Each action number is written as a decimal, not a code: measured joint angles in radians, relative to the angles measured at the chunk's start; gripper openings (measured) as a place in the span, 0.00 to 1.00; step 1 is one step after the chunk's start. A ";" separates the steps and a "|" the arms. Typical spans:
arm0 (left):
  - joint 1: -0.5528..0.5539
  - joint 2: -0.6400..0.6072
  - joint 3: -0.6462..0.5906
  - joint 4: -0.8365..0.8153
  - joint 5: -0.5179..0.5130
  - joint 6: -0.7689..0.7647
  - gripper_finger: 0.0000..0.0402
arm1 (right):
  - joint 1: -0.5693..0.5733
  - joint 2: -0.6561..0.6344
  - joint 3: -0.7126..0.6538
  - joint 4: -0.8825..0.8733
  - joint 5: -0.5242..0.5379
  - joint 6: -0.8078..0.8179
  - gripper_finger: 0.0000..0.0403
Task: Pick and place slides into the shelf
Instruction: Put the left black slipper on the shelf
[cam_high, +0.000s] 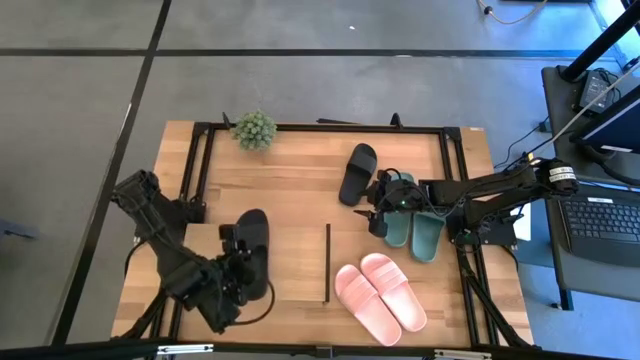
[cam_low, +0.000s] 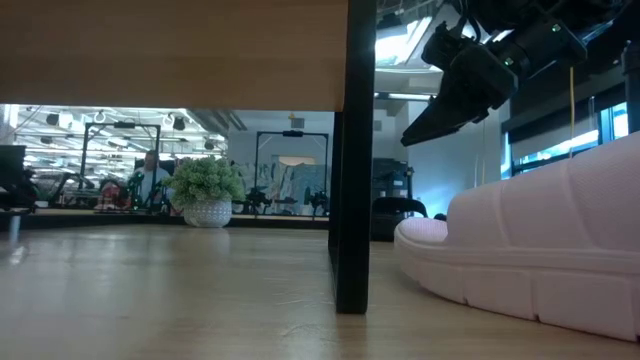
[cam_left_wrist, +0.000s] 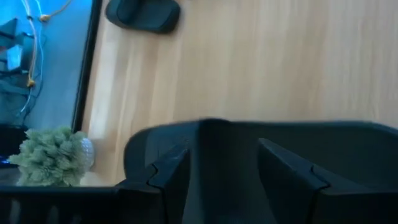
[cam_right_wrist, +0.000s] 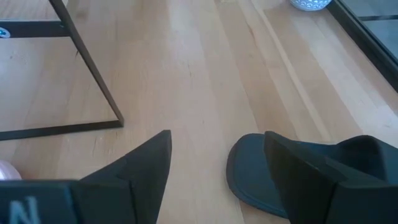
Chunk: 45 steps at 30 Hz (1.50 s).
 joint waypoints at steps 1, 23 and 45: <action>-0.006 0.000 0.000 0.000 0.000 0.000 0.43 | 0.000 0.000 0.000 0.000 0.000 0.000 0.63; 0.074 0.001 -0.150 0.001 -0.015 -0.021 0.43 | 0.000 0.000 0.000 0.000 0.000 0.004 0.63; 0.102 0.000 -0.159 0.008 0.070 -0.018 0.43 | 0.000 0.000 0.000 0.000 0.000 0.000 0.63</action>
